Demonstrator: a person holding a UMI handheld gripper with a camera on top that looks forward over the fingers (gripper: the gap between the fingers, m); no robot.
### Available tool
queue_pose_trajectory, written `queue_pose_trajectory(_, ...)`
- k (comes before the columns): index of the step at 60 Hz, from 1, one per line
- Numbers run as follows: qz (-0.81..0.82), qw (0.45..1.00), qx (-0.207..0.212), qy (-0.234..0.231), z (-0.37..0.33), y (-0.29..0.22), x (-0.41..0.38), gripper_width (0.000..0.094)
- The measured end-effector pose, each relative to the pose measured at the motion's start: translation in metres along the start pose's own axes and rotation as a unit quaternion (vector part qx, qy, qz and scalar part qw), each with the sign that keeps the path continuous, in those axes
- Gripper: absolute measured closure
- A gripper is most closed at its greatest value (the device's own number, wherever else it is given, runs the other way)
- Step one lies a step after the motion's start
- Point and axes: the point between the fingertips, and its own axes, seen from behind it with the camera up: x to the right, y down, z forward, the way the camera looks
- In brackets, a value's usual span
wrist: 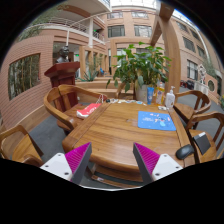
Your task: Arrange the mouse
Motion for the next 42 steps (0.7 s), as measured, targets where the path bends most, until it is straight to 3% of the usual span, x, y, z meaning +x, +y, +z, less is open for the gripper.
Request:
queue_pose_trajectory(23,0.068,0.989,-0.072,0.111,0.012,0.11,0.17,0.0079)
queue_pose_trajectory(42,0.112,0.972,-0.052,0.202,0.047,0.114,0.296,0.0081)
